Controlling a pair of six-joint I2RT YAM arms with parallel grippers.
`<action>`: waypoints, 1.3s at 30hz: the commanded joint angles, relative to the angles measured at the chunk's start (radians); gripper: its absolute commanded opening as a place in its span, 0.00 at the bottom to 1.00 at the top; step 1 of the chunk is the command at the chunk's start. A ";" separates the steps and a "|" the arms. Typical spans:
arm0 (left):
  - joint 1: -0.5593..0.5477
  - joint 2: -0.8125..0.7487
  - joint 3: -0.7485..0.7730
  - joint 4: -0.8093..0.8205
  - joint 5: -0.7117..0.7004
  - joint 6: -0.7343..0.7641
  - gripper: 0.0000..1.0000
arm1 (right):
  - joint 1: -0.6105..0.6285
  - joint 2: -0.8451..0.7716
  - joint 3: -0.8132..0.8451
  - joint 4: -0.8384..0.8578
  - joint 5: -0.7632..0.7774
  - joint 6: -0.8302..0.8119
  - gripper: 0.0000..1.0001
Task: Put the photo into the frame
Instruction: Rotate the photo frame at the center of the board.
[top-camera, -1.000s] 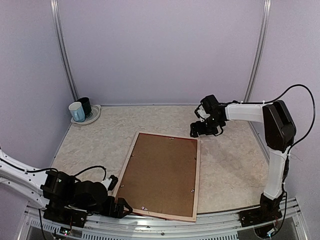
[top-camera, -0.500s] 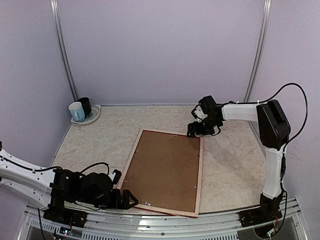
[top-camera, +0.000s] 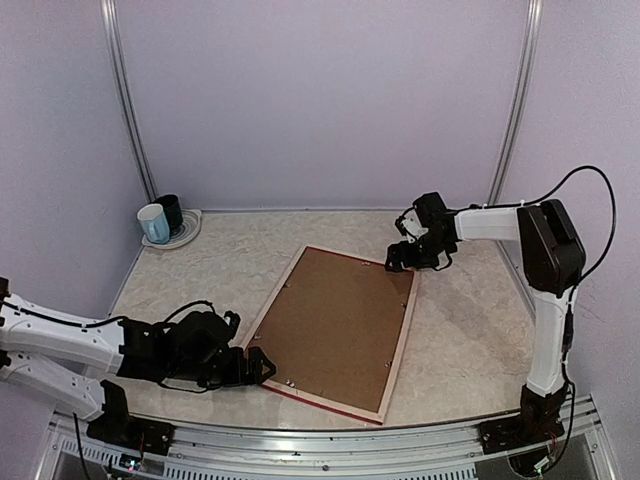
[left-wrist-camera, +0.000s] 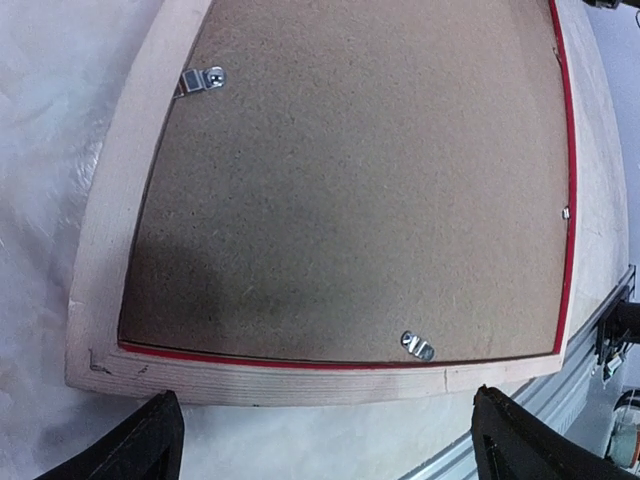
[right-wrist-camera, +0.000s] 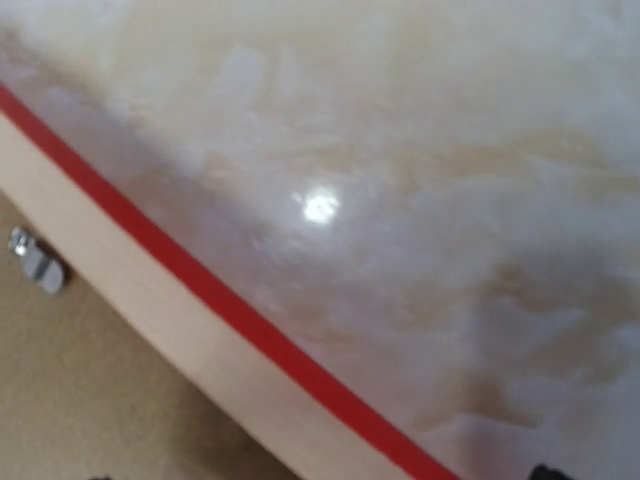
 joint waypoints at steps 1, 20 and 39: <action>0.097 0.046 0.012 -0.030 -0.029 0.114 0.99 | -0.004 -0.025 -0.058 -0.042 -0.050 -0.018 0.89; 0.453 0.225 0.102 0.061 0.030 0.339 0.99 | -0.001 -0.312 -0.483 0.112 -0.167 0.104 0.89; 0.603 0.478 0.325 0.101 0.066 0.407 0.99 | 0.140 -0.554 -0.698 0.098 -0.136 0.239 0.89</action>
